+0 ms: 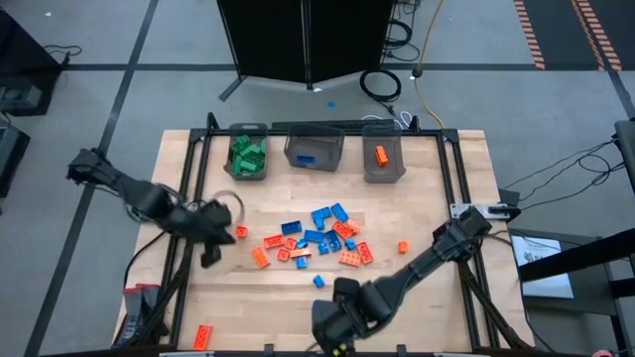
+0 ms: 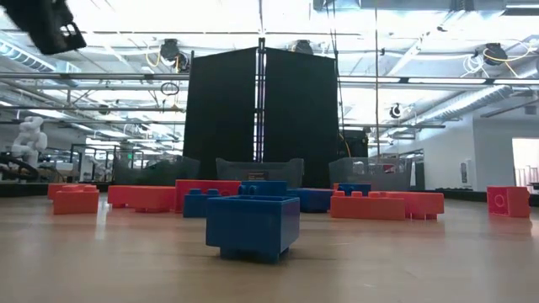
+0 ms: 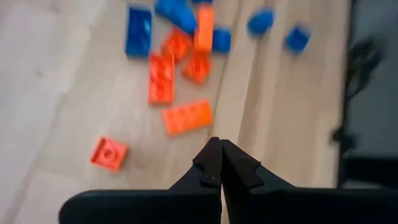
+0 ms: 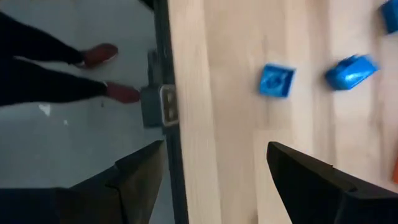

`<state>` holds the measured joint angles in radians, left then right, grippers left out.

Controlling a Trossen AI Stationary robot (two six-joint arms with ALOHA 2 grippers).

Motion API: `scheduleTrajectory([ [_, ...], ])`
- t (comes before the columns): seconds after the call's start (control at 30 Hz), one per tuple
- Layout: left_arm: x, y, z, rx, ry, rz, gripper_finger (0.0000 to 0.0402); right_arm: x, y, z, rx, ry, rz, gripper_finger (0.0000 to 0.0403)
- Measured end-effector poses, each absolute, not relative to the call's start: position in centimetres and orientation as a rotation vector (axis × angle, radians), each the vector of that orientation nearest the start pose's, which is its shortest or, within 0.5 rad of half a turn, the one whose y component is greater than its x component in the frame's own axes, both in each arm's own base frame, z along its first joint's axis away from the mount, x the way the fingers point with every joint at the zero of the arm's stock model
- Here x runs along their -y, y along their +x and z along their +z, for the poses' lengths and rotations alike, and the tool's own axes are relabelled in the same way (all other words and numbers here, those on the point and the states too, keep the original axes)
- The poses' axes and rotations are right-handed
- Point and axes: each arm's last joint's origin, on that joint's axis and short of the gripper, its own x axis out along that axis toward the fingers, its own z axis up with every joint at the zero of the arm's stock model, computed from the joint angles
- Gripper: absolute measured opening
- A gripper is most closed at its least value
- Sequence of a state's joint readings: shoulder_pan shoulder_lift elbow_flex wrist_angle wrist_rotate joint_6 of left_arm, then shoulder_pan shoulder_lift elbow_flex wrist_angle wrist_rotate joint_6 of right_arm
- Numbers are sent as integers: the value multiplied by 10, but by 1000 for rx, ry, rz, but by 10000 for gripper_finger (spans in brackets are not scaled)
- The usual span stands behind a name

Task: Sort blocks
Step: Adjust the game pieces on the table

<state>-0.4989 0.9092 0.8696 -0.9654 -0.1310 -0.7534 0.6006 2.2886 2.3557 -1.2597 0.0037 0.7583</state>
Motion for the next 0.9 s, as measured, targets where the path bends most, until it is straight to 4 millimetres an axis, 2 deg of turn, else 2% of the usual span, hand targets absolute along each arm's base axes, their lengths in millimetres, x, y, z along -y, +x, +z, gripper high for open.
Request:
scheduleTrajectory([
  [0.1, 97, 156, 258, -1157, -308, 49, 0, -276, 383, 283, -1280, 274, 73, 278],
  [0.2, 121, 165, 233, -1342, -296, 33, 0, -280, 377, 281, -1302, 253, 72, 278],
  [0.37, 160, 160, 201, -1665, -374, -59, 0, -281, 375, 281, -1313, 233, 75, 278],
  [0.43, 175, 156, 194, -1741, -413, -85, 0, -281, 375, 281, -1315, 225, 78, 278],
  [0.57, 202, 148, 188, -1764, -541, -90, 0, -280, 375, 281, -1314, 211, 88, 278],
  [0.9, 243, 116, 191, -1762, -798, 32, 0, -277, 378, 281, -1312, 221, 79, 278],
])
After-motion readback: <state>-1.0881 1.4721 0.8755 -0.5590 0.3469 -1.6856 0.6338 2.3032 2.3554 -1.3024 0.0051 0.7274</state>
